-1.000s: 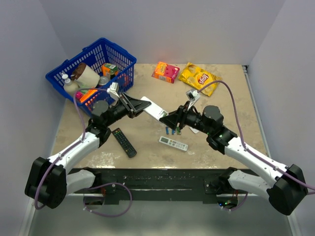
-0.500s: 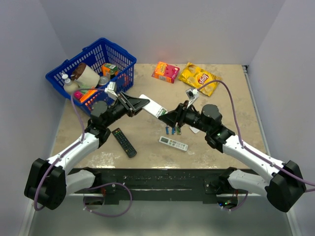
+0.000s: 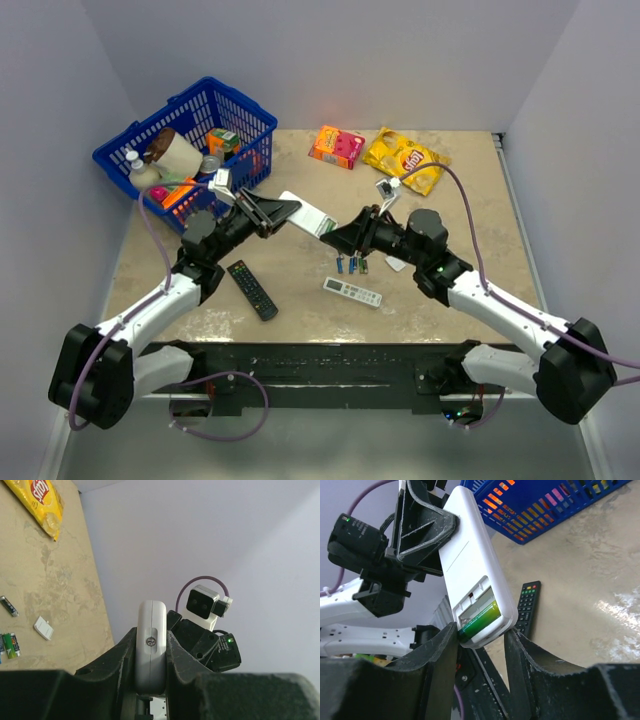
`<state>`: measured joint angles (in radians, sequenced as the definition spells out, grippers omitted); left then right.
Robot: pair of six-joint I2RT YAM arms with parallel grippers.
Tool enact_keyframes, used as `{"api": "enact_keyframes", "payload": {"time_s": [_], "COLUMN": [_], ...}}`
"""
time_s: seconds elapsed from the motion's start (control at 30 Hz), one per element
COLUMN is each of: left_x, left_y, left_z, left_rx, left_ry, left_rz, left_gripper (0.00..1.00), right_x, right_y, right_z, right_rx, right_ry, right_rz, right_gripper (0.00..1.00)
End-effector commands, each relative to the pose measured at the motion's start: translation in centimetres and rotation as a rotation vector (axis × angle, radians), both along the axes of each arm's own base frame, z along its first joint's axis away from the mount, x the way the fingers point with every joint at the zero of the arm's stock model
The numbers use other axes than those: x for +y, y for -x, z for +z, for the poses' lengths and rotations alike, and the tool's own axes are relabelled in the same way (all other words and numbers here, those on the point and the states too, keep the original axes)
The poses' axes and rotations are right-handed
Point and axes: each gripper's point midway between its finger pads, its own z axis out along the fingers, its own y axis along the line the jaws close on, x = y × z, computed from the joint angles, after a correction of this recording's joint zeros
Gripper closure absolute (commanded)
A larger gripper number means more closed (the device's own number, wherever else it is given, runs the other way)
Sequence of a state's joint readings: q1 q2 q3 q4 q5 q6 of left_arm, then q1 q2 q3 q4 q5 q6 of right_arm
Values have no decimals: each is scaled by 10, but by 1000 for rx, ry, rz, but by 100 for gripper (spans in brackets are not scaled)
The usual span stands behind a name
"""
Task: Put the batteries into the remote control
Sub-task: Load the battery into the remote control.
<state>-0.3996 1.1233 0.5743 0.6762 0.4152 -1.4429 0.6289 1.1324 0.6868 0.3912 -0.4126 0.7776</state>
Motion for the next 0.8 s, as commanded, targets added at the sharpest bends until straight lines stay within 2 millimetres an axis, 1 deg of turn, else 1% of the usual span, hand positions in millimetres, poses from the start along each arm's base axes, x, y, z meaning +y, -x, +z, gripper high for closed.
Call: {"api": "enact_keyframes", "payload": {"time_s": [0.0, 0.07, 0.13, 0.23, 0.33, 0.4, 0.5, 0.63, 0.67, 0.73, 0.77], "left_x": [6, 9, 10, 11, 11, 11, 12, 13, 12, 10, 10], "left_y": [63, 67, 69, 74, 77, 79, 82, 85, 84, 80, 79], "left_z": [111, 116, 120, 126, 130, 133, 136, 138, 136, 131, 130], "left_rx": [-319, -347, -369, -403, -432, -453, -472, -503, -502, -499, -502], "left_ry": [253, 268, 278, 286, 285, 288, 293, 283, 272, 231, 219], "left_rz": [-141, -142, -142, -150, -156, -160, -164, -158, -155, -138, -131], "left_gripper": [100, 100, 100, 100, 100, 100, 100, 100, 100, 100, 100], "right_x": [-14, -17, -17, -14, -14, -14, -15, -17, -16, -16, -16], "right_y": [-4, -5, -4, -1, -1, -2, -3, -7, -7, -8, -8], "right_z": [-73, -78, -85, -93, -96, -95, -92, -84, -77, -67, -64], "right_rx": [230, 268, 300, 341, 364, 373, 387, 373, 351, 322, 306], "right_ry": [138, 124, 127, 132, 128, 115, 92, 61, 45, 30, 35], "right_rz": [-53, -59, -57, -33, -34, -39, -47, -62, -60, -56, -55], "right_gripper": [87, 88, 92, 92, 92, 93, 92, 85, 80, 74, 70]}}
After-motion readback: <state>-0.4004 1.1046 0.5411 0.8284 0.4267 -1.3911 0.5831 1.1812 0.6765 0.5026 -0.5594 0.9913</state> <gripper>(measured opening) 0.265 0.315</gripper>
